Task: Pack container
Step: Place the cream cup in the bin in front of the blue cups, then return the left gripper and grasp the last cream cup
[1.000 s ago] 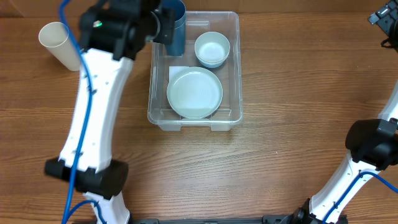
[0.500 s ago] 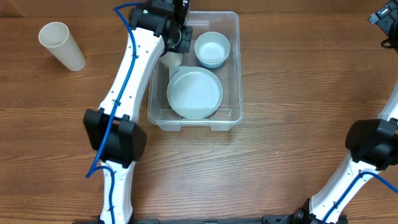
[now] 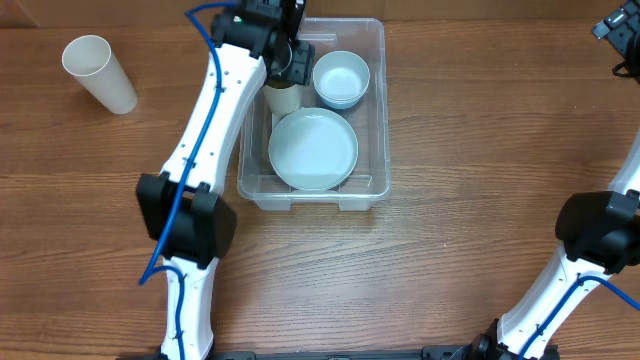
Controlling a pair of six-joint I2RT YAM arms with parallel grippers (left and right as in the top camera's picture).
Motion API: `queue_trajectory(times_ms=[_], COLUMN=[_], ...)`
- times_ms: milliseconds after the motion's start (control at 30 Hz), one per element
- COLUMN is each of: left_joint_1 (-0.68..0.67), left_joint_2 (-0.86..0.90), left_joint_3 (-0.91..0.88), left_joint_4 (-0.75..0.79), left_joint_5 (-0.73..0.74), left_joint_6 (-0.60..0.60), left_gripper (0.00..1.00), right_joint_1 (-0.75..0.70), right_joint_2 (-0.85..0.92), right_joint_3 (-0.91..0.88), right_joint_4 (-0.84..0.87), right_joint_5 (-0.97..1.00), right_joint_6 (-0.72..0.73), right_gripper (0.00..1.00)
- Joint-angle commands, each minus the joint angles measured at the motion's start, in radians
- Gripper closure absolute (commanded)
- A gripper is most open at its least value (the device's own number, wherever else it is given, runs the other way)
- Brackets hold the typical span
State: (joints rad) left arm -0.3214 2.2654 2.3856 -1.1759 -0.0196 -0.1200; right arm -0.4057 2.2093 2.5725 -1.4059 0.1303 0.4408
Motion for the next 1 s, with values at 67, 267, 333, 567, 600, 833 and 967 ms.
queue_trajectory(times_ms=[67,267,333,567,600,833,967], left_joint_1=[0.008,0.198,0.296,0.484,0.496,0.513,0.513], left_joint_2=[-0.260,-0.235,-0.176,0.007,0.024,0.112,0.176], left_joint_3=[0.068,0.064,0.064,0.064,0.064,0.062,0.062], left_joint_4=[-0.012,-0.019,0.021,0.184,0.196,0.200,0.156], left_joint_5=[-0.156,-0.302,-0.301,-0.210,-0.200,-0.193,-0.192], left_joint_6=[0.012,-0.009,-0.013,0.004,0.005,0.005,0.004], left_gripper=[0.27,0.17,0.16,0.23,0.22,0.30,0.36], right_joint_1=[0.000,0.000,0.000,0.000,0.000,0.000,0.000], right_joint_2=[-0.021,-0.021,-0.021,-0.021,-0.021,-0.021,-0.021], right_joint_3=[0.019,0.019,0.019,0.019,0.019,0.019,0.019], right_joint_4=[0.005,0.005,0.005,0.005,0.005,0.005,0.005], right_joint_5=[0.004,0.003,0.004,0.004,0.004,0.004,0.004], right_joint_6=[0.005,0.005,0.005,0.005,0.005,0.005,0.005], right_gripper=[0.00,0.00,0.00,0.00,0.00,0.00,0.00])
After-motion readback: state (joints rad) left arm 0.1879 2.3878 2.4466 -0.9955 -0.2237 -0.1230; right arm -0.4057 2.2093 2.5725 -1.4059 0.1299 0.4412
